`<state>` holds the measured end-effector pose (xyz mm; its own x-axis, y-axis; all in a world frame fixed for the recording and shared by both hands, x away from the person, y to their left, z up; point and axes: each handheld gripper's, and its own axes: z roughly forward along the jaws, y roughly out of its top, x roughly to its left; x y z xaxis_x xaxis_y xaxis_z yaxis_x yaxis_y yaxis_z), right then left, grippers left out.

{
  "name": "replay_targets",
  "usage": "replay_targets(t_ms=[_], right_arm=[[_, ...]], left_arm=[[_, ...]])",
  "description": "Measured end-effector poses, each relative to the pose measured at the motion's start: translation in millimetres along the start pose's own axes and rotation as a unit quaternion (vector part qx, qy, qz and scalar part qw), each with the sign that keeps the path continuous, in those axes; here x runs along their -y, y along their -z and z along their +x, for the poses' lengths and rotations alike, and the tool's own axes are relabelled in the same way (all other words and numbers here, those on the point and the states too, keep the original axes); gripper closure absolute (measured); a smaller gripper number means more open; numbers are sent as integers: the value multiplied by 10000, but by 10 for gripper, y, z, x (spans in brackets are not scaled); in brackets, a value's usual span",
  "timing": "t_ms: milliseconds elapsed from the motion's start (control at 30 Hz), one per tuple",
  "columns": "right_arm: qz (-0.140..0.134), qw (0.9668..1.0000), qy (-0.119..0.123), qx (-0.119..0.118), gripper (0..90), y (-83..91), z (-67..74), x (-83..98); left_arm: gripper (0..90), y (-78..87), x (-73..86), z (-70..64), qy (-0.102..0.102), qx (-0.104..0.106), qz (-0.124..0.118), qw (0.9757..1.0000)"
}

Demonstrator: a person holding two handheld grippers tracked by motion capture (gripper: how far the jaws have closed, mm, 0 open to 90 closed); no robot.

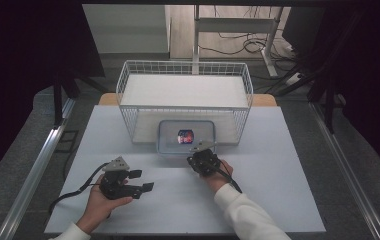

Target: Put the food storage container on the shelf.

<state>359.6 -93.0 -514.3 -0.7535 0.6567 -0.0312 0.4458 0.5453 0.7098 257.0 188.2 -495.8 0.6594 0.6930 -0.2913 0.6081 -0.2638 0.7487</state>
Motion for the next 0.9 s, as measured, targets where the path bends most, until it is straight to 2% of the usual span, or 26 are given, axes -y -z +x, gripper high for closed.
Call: replay_targets(t_ms=[267, 700, 900], right_arm=[[4, 9999, 94, -38, 892, -73, 59, -56], [-276, 9996, -104, 18, 892, 5, 34, -200], [-318, 9993, -211, 38, 892, -21, -13, -243]], left_arm=[[284, -7, 5, 2, -41, -19, 31, 10000], [284, -9, 7, 1, -58, -29, 32, 10000], [285, -3, 9, 2, -71, -43, 37, 10000]])
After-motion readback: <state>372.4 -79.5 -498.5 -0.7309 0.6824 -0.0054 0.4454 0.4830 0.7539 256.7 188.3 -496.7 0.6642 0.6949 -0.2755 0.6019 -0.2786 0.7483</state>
